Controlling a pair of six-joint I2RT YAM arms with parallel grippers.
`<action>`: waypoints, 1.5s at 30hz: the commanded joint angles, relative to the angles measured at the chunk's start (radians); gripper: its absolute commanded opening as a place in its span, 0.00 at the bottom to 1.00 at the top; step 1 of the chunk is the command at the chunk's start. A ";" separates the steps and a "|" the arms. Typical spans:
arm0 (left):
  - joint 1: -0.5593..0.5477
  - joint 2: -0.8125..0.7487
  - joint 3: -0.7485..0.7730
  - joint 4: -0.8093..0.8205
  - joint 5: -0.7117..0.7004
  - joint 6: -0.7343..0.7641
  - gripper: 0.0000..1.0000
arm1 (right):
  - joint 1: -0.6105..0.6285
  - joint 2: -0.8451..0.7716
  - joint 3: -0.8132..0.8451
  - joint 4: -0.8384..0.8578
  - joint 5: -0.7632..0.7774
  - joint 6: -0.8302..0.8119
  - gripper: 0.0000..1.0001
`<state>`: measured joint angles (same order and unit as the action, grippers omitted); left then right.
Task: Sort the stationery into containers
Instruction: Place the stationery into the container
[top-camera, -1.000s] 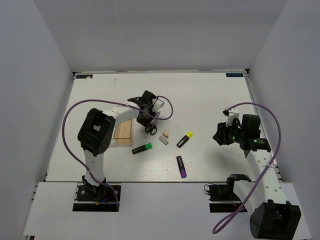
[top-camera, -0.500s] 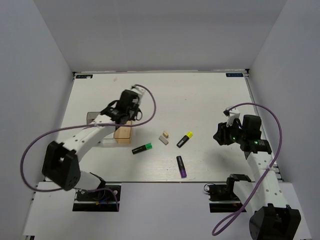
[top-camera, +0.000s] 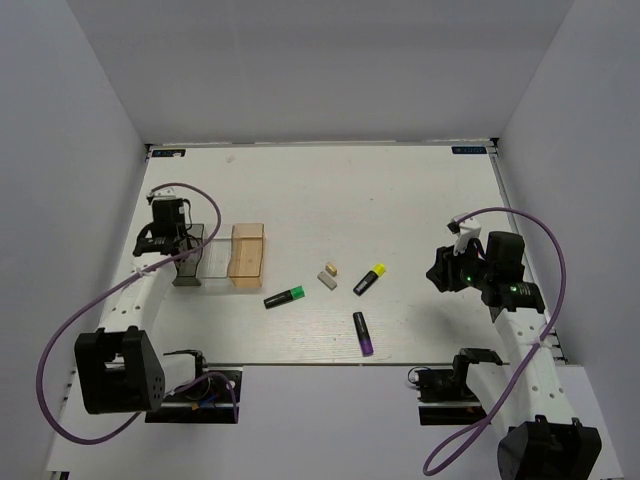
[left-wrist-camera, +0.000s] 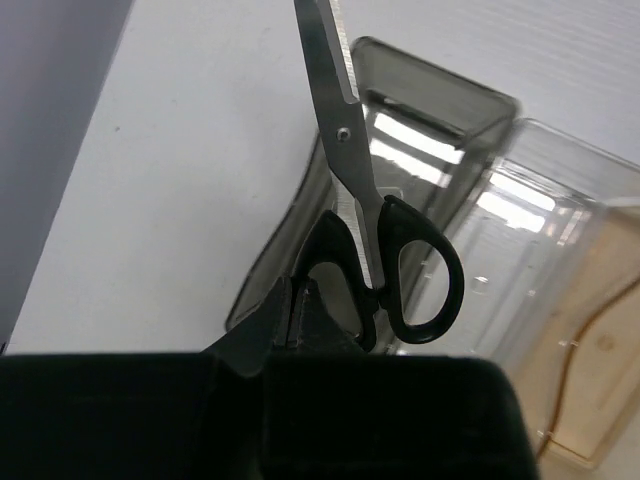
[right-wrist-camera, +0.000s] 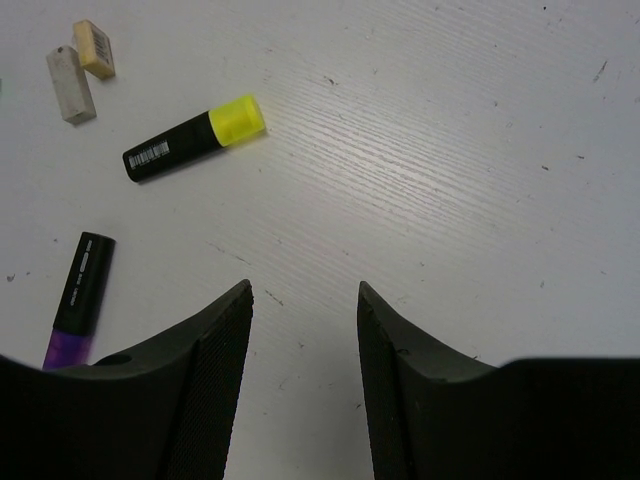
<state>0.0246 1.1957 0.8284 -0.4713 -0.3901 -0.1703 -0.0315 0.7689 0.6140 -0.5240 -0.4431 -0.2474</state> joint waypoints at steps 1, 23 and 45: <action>0.063 -0.004 0.006 0.019 -0.041 -0.015 0.00 | -0.005 -0.016 0.023 -0.002 -0.020 -0.012 0.50; -0.055 0.151 -0.032 0.238 -0.207 0.331 0.00 | -0.005 -0.013 0.015 -0.005 -0.020 -0.029 0.50; -0.111 0.235 -0.014 0.200 -0.270 0.362 0.21 | -0.007 -0.013 0.010 -0.007 -0.017 -0.036 0.51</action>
<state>-0.0799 1.4364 0.7914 -0.2623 -0.6430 0.2020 -0.0326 0.7616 0.6140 -0.5282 -0.4480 -0.2710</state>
